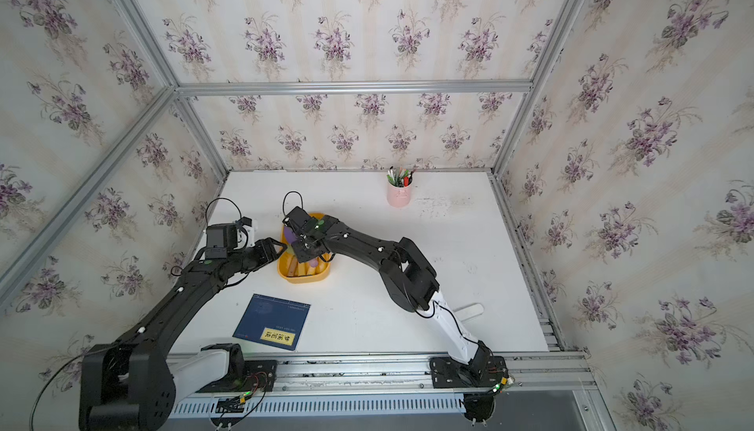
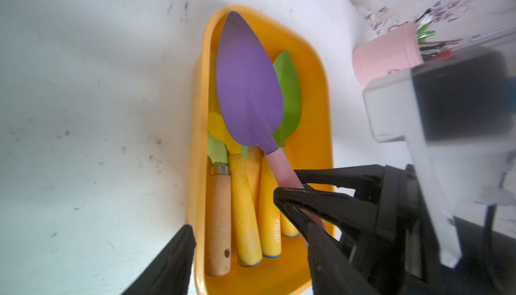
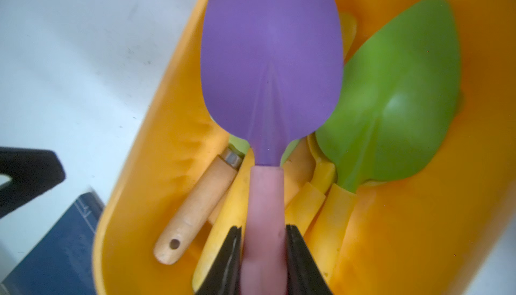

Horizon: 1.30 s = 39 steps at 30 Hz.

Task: Take the shovel out of the storage box
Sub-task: Pick up the shovel from the storage box, then place the shovel at the center of the board.

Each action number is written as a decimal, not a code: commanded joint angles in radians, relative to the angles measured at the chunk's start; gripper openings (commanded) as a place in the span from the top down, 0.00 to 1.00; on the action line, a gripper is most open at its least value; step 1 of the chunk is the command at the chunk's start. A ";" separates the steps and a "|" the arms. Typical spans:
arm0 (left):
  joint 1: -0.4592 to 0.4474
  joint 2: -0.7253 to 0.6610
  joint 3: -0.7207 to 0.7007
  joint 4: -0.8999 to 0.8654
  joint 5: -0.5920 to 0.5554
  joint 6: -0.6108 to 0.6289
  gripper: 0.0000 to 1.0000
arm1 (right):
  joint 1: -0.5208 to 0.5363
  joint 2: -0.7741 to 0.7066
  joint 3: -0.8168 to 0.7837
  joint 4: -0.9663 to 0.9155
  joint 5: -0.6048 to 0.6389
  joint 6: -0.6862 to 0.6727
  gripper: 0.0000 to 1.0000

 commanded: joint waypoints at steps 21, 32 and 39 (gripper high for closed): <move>-0.362 0.252 0.158 0.521 0.021 -0.414 0.11 | -0.281 -0.511 -0.602 0.136 0.113 0.200 0.95; -0.401 0.390 0.170 0.509 -0.039 -0.374 0.12 | -0.289 -0.275 -0.499 0.104 0.057 0.193 0.96; -0.400 0.401 0.176 0.466 -0.059 -0.339 0.12 | -0.289 -0.202 -0.473 0.106 0.054 0.195 0.97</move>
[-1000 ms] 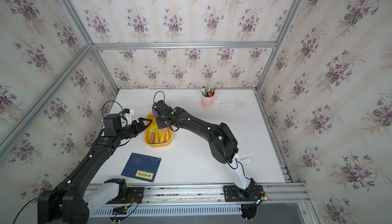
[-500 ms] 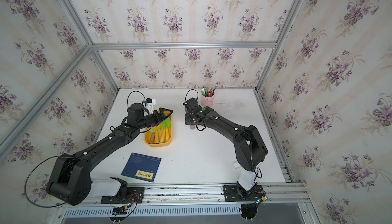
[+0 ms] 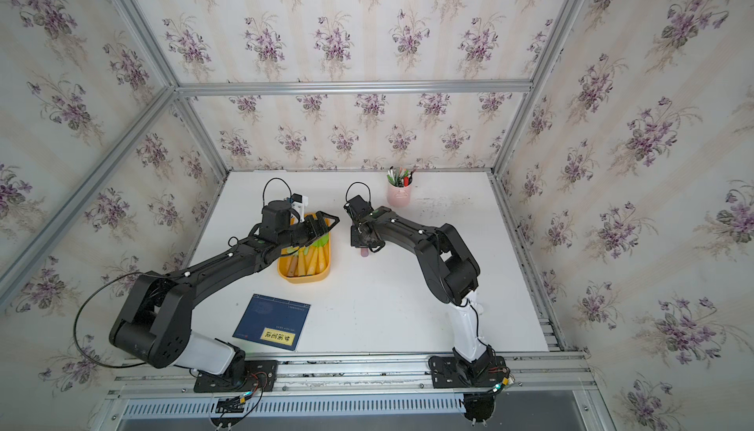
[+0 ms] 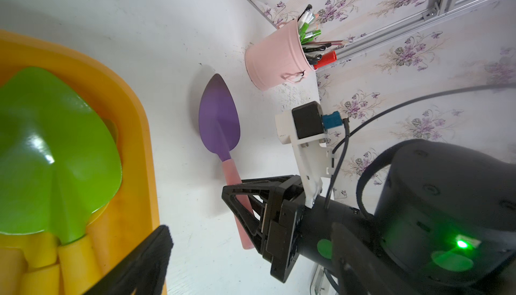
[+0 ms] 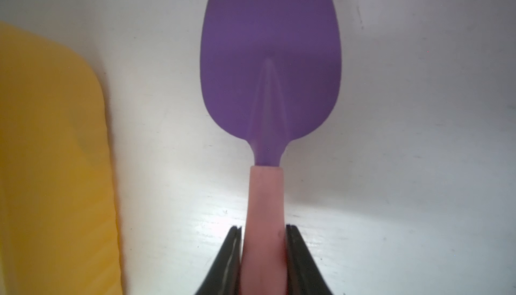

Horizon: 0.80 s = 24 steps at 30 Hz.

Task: Take the shovel out of the storage box
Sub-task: Place the shovel at the center of the board.

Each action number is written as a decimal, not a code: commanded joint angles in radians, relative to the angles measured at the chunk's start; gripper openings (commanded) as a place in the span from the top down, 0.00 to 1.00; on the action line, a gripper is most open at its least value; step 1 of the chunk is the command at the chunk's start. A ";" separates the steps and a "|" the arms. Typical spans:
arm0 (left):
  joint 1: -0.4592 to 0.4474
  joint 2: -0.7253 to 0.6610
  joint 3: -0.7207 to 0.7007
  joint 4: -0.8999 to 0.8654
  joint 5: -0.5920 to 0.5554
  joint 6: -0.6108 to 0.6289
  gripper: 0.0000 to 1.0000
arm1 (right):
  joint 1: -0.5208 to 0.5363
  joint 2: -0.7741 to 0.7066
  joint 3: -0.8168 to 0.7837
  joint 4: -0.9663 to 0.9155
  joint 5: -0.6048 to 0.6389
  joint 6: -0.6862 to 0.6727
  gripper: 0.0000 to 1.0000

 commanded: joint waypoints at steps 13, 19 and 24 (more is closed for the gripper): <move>0.002 0.026 -0.001 -0.017 0.010 0.043 0.11 | -0.006 0.052 0.011 0.002 -0.007 -0.001 0.87; 0.006 0.023 -0.002 -0.033 0.012 0.050 0.11 | -0.008 0.047 0.010 0.001 -0.016 -0.002 0.77; 0.005 0.026 -0.003 -0.033 0.017 0.047 0.11 | -0.008 0.046 0.007 0.005 -0.022 -0.004 0.72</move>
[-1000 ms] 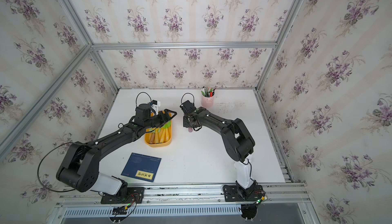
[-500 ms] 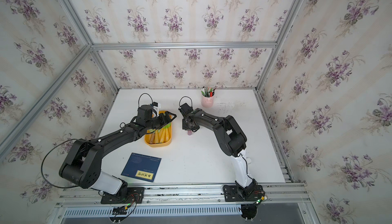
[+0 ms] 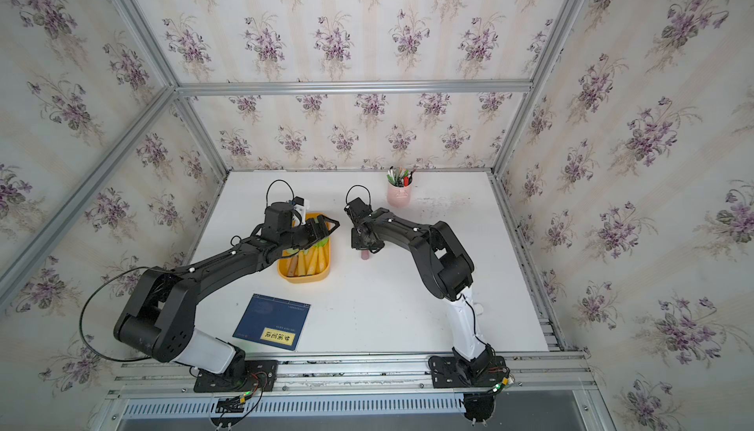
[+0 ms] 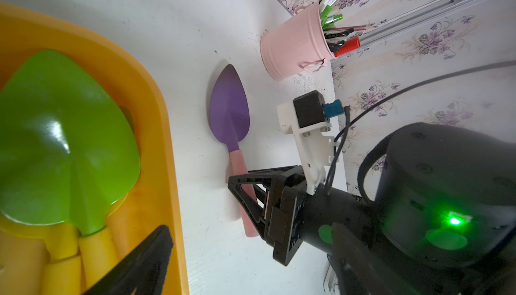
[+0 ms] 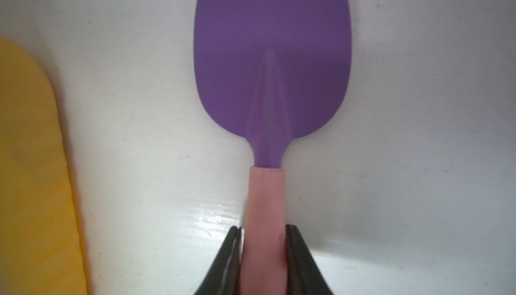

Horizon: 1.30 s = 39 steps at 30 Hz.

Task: Take the shovel out of the storage box
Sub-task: Place the shovel at the center of the board, then pick up the shovel from the storage box.

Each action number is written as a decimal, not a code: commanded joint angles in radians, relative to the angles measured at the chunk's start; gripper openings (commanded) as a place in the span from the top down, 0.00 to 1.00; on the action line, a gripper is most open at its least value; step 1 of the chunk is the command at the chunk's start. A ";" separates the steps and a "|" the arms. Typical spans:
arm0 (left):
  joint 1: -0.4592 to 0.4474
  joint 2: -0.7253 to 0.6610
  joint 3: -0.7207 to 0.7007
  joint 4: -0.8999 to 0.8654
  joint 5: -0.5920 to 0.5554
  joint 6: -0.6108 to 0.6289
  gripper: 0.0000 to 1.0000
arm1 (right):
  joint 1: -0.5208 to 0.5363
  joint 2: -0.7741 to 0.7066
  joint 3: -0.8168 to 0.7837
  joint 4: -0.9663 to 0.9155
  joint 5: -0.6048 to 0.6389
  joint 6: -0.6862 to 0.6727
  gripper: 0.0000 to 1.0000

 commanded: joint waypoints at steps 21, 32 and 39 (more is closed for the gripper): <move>0.041 -0.078 0.005 -0.137 0.013 0.076 0.11 | 0.008 -0.129 -0.053 0.012 0.002 -0.026 0.41; 0.370 -0.347 -0.118 -0.395 0.151 0.222 0.24 | 0.184 -0.217 0.075 0.009 -0.016 -0.027 0.46; 0.490 -0.426 -0.242 -0.349 0.209 0.203 0.30 | 0.290 -0.022 0.291 0.021 -0.114 -0.006 0.46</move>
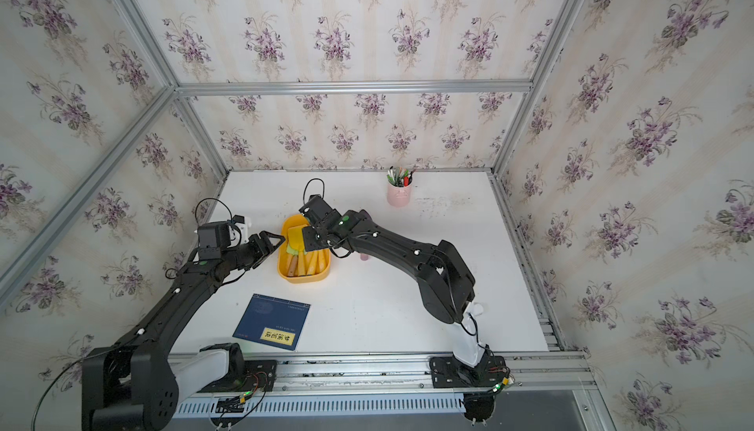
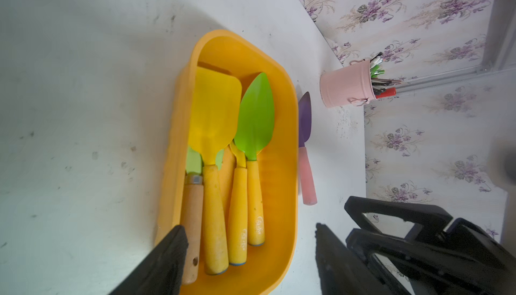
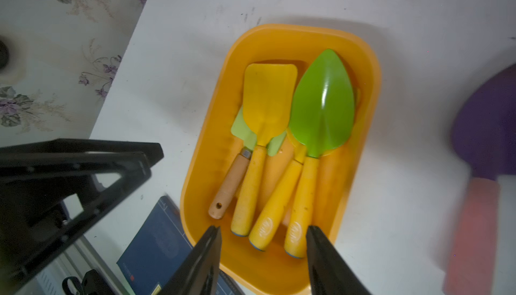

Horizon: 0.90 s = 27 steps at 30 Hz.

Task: Take the shovel out of the storage box
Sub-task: Pick up the shovel from the storage box.

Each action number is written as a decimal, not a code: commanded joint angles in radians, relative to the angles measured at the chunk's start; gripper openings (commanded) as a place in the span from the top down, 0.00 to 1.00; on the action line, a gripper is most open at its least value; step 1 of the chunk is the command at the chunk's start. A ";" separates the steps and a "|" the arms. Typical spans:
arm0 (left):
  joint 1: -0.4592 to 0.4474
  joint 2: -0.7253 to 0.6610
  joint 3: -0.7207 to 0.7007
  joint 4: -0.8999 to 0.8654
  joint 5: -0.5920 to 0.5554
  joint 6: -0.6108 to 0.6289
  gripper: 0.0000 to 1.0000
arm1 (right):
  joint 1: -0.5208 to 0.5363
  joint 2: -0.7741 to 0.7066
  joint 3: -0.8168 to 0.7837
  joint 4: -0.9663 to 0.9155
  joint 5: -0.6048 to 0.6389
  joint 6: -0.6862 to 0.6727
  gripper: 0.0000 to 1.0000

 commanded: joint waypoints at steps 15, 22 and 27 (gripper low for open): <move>0.090 0.027 -0.102 0.123 0.125 0.006 0.35 | 0.033 0.359 0.277 -0.058 -0.032 0.017 0.48; 0.091 0.038 -0.105 0.130 0.128 0.018 0.35 | 0.025 0.394 0.300 -0.071 -0.018 0.022 0.54; 0.091 0.030 -0.108 0.127 0.132 0.022 0.34 | 0.021 0.425 0.330 -0.086 -0.021 0.025 0.56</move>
